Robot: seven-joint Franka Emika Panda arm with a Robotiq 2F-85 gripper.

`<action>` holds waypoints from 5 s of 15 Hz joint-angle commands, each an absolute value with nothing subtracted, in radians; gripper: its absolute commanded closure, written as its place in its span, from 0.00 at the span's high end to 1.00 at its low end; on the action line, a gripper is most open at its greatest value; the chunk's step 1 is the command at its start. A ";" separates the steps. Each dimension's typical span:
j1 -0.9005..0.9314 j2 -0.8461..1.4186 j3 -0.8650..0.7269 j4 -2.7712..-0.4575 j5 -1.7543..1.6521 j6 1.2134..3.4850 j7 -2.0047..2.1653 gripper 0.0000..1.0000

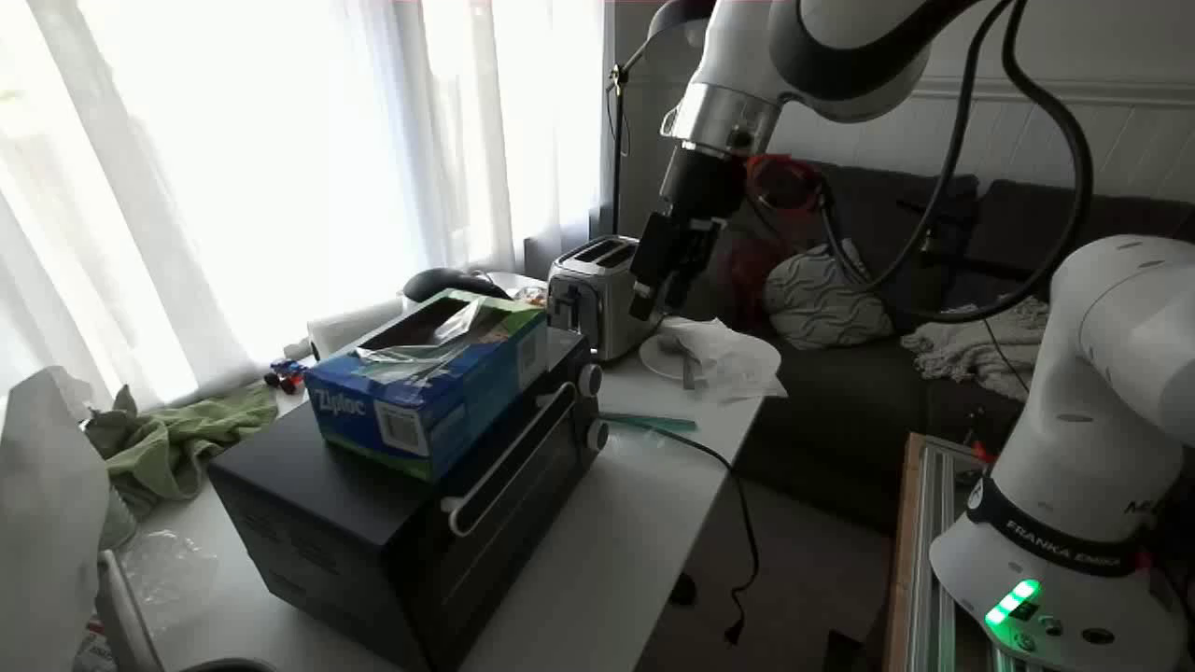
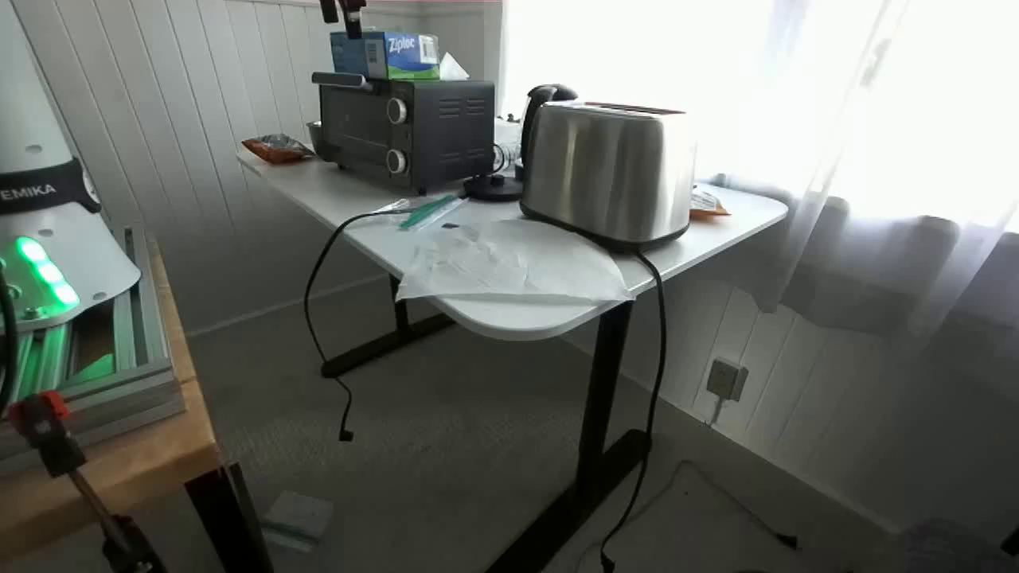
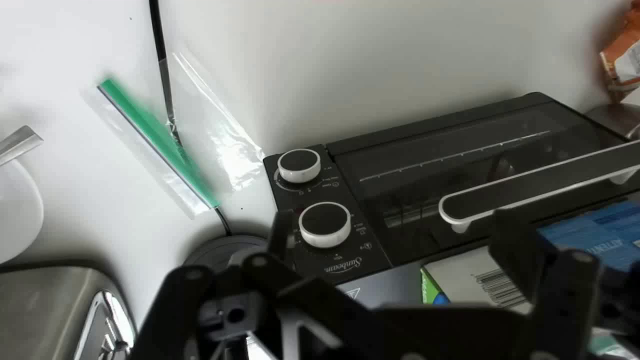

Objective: Remove the zip lock bag from on top of the blue box on the microwave and put it on the table

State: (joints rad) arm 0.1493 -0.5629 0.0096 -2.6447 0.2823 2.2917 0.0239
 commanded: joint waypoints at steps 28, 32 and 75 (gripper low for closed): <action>0.115 -0.082 0.219 -2.001 0.167 2.115 0.678 1.00; 0.128 -0.027 0.197 -1.944 0.177 2.035 0.590 1.00; 0.123 0.037 0.152 -1.899 0.351 1.969 -0.059 0.00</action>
